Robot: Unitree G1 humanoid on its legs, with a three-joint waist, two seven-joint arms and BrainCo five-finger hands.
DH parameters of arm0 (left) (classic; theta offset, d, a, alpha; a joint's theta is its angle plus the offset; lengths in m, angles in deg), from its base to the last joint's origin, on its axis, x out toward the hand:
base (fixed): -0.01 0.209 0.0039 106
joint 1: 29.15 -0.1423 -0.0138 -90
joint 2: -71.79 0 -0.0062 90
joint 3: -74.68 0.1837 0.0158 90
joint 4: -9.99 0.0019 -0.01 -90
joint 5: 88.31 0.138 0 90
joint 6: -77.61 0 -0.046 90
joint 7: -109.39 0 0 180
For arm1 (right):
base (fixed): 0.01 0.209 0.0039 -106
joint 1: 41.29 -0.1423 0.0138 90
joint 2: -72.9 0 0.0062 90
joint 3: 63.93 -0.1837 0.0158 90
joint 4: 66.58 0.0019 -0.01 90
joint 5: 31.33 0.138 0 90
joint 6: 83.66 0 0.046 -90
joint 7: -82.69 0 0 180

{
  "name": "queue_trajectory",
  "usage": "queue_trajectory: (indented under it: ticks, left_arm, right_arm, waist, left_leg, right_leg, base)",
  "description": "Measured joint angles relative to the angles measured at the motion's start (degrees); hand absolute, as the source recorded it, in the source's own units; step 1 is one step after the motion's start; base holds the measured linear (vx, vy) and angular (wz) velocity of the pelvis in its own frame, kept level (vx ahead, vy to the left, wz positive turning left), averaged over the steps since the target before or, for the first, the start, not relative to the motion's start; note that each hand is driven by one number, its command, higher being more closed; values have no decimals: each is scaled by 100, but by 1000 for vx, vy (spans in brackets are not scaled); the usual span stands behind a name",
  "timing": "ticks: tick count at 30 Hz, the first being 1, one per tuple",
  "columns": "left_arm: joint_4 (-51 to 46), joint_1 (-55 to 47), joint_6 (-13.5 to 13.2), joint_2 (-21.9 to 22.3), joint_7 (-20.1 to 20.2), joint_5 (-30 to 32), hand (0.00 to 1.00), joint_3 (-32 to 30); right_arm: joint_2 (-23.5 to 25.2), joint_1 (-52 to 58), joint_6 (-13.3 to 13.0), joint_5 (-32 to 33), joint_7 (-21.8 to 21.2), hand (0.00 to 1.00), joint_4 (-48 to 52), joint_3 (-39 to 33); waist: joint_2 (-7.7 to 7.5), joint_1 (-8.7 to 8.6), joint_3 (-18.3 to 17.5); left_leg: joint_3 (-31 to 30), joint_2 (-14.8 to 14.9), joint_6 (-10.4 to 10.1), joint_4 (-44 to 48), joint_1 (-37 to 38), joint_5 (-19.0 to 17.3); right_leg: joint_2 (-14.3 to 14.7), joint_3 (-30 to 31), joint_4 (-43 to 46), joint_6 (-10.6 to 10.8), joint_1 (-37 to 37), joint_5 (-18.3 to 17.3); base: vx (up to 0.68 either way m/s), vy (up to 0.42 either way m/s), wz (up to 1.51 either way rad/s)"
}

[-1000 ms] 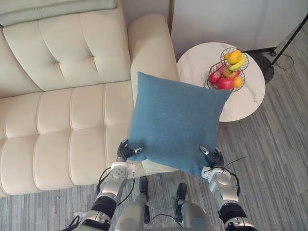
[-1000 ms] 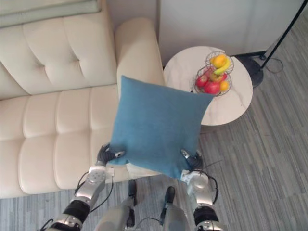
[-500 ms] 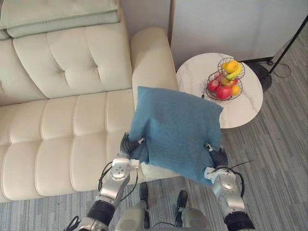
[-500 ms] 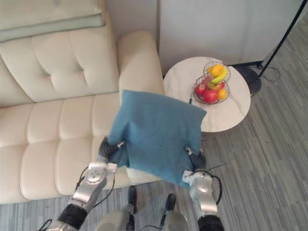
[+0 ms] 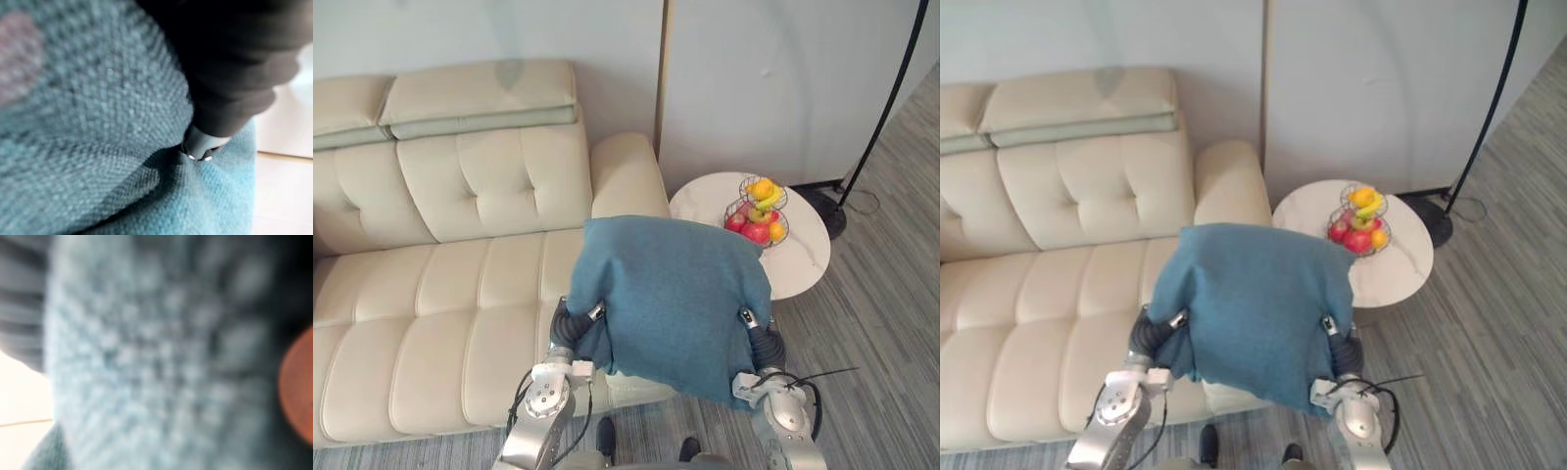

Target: Pick up cushions and gather them together orderly.

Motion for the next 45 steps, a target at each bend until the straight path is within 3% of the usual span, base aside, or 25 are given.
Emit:
queue_trajectory:
  ticks: [3,6,8,10,11,12,13,15,18,19,20,21,22,23,25,28,29,31,34,37,40,42,43,44,45]
  left_arm:
    - [-196,8,-87,73,-9,-109,100,-1]
    - [-186,116,-243,278,-23,-193,100,-1]
    - [46,234,-310,296,-23,-235,100,-3]
    - [260,263,-322,358,-23,-301,100,15]
    - [375,283,-324,427,-21,-322,100,92]
    - [464,347,-325,450,-20,-324,100,167]
    - [634,542,-324,383,-15,-324,100,272]
    - [836,662,-320,234,-6,-326,100,316]
    - [1118,618,-284,155,26,-333,100,326]
    - [1197,610,-250,128,46,-332,100,335]
    - [1215,561,-203,122,90,-333,100,334]
    - [1210,515,-198,105,123,-331,100,331]
    - [1209,438,-196,83,137,-326,100,293]
    - [1208,401,-194,83,139,-326,100,284]
    - [1208,385,-189,83,167,-325,100,289]
    - [1208,386,-159,93,296,-318,100,325]
    - [1208,387,-118,94,330,-315,100,356]
    - [1266,392,-74,159,374,-307,100,415]
    - [1290,265,-63,159,374,-309,100,380]
    - [1057,-261,-65,174,378,-314,100,195]
    - [1023,-378,-69,263,378,-312,100,164]
    - [966,-346,-72,336,377,-308,100,123]
    - [902,-353,-71,339,370,-296,100,124]
    - [867,-367,-72,364,368,-252,100,136]
    - [883,-346,-62,320,360,-248,100,128]
  right_arm:
    - [-8,-156,-14,-63,167,100,137,1]
    - [-120,-586,-49,-180,387,100,69,-31]
    - [-163,-891,-47,-292,422,100,-136,-77]
    - [-230,-909,-47,-320,423,100,-238,-95]
    - [-346,-896,-48,-346,426,100,-283,-152]
    - [-400,-915,-56,-358,429,100,-361,-219]
    - [-324,-964,-49,-409,436,100,-586,-381]
    - [-119,-1023,14,-507,437,100,-1007,-478]
    - [82,-1004,142,-554,431,100,-1238,-532]
    - [79,-1003,178,-568,414,100,-1318,-531]
    - [65,-1004,216,-568,389,100,-1361,-531]
    - [63,-1008,221,-570,372,100,-1392,-532]
    - [86,-1008,219,-592,335,100,-1486,-517]
    - [106,-1000,222,-610,321,100,-1541,-514]
    - [90,-994,222,-610,299,100,-1540,-519]
    - [-15,-994,221,-609,297,100,-1530,-532]
    - [-71,-987,221,-610,298,100,-1522,-532]
    - [-168,-890,225,-609,304,100,-1493,-554]
    - [-36,-774,258,-610,303,100,-1350,-522]
    - [-32,-478,290,-626,277,100,-369,-223]
    - [-29,-591,180,-733,233,100,-128,-150]
    - [-22,-680,166,-732,259,100,-143,-151]
    - [-28,-676,163,-732,301,100,-146,-156]
    - [-81,-668,164,-732,337,100,-158,-160]
    - [-44,-680,164,-733,339,100,-259,-158]
  waist:
    - [45,104,-7]
    - [55,167,-57]
    - [73,173,-63]
    - [115,114,-127]
    - [333,-37,-269]
    - [414,-103,-324]
    - [335,-175,-378]
    - [73,-178,-437]
    - [14,-148,-397]
    - [-11,-105,-343]
    - [-3,-82,-235]
    - [53,-99,-141]
    - [89,-169,-69]
    - [109,-195,-24]
    - [60,-261,59]
    - [-3,-432,43]
    - [-9,-436,39]
    - [54,-471,22]
    - [94,-340,35]
    - [72,7,57]
    - [19,62,13]
    - [13,118,16]
    - [50,118,0]
    - [280,113,-82]
    - [230,113,-62]
  left_leg:
    - [-273,-10,-101,407,-442,-216]
    - [809,310,177,1185,-1037,-802]
    - [1655,762,537,2247,-1247,-996]
    - [2363,1326,599,2667,-1083,-1080]
    - [2816,1683,525,2518,-940,-1050]
    - [2862,1625,52,2372,-969,-1095]
    - [2795,1281,23,2179,-963,-1028]
    - [2660,831,168,1945,-1016,-954]
    - [2507,613,383,1997,-944,-1097]
    - [2504,515,449,1946,-829,-1144]
    - [2495,408,506,1796,-610,-1180]
    - [2465,390,521,1692,-472,-1271]
    - [2360,375,546,1551,-320,-1311]
    - [2318,342,540,1388,-183,-1307]
    - [2209,123,520,1014,76,-1273]
    - [2196,-256,465,674,283,-1119]
    - [2150,-380,508,646,344,-1115]
    - [1919,-479,643,780,392,-1220]
    - [1919,-117,310,1859,206,-1575]
    - [2294,714,296,4255,-452,-2020]
    - [1741,1078,249,3845,-837,-2166]
    - [889,1057,13,2856,-887,-1949]
    - [569,1049,-109,2317,-777,-1640]
    - [256,1126,-432,1716,-653,-740]
    - [302,1104,-640,1763,-592,-787]
  right_leg:
    - [-89,-541,442,-47,-144,-178]
    - [-344,-1112,479,-62,-263,-182]
    - [-705,-1399,704,-57,-259,-179]
    - [-900,-1610,730,71,-111,-103]
    - [-966,-1833,724,217,-26,-30]
    - [-1018,-1937,720,337,-11,32]
    - [-1267,-2020,661,382,-15,174]
    - [-1496,-2068,434,309,32,608]
    - [-1872,-2092,1080,303,-32,983]
    - [-2106,-1981,1570,154,-145,1078]
    - [-2363,-1784,2153,-245,-346,1292]
    - [-2405,-1469,2658,-564,-560,1142]
    - [-2126,-919,3354,-509,-939,431]
    - [-1723,-555,3589,-255,-1185,-18]
    - [-994,-282,3493,-109,-1487,-546]
    - [-359,-348,2713,-183,-1801,-670]
    - [-216,-332,2323,-384,-1804,-542]
    - [-65,-284,1758,-758,-1647,-262]
    - [210,-424,1007,-727,-954,-142]
    - [450,-20,506,-767,-261,-170]
    - [417,417,440,-688,-171,-227]
    - [297,823,442,-466,-168,-173]
    - [270,962,451,-325,-169,-189]
    - [362,1159,427,-115,-150,-205]
    - [297,1283,377,-42,-89,-189]
  base:
    - [-94,4,86]
    - [-108,89,97]
    - [-36,197,70]
    - [7,268,72]
    - [53,411,95]
    - [71,389,107]
    - [60,425,80]
    - [45,389,65]
    - [46,327,40]
    - [46,305,16]
    - [51,284,6]
    - [40,239,13]
    - [51,246,20]
    - [49,177,26]
    - [69,138,36]
    - [175,74,55]
    - [243,20,50]
    - [344,-7,51]
    - [342,-52,22]
    - [269,-74,-60]
    - [178,58,-84]
    - [248,295,-93]
    - [256,403,-102]
    - [232,363,-79]
    - [226,337,-71]
